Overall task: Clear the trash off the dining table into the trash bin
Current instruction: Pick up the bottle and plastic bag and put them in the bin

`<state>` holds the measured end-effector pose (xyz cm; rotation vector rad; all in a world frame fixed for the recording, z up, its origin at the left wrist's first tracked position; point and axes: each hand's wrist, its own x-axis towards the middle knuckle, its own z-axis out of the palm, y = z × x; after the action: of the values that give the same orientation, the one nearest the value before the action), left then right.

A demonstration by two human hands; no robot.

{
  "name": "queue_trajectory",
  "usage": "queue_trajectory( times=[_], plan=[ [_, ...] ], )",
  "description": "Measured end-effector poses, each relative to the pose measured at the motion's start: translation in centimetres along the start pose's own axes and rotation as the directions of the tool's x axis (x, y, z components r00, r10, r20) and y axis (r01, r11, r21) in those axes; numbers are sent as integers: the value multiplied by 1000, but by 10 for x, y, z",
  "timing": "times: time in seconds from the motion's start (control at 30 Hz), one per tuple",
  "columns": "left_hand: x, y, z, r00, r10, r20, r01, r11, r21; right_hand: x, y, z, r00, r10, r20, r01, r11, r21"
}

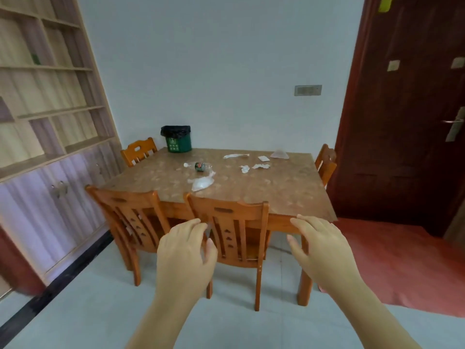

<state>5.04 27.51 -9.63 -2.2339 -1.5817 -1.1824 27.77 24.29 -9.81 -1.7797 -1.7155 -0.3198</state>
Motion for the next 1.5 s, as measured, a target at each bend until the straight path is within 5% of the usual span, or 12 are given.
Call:
queue_trajectory(
  times=[0.23, 0.73, 1.5],
  plan=[
    [30, -105, 45, 991, -136, 13, 136, 991, 23, 66, -36, 107, 985, -29, 169, 20, 998, 57],
    [168, -346, 120, 961, -237, 141, 239, 971, 1, 224, -174, 323, 958, -14, 285, -24, 992, 127],
    [383, -469, 354, 931, -195, 310, 184, 981, 65, 496, -75, 608, 884, -7, 468, -57, 991, 122]
  ],
)
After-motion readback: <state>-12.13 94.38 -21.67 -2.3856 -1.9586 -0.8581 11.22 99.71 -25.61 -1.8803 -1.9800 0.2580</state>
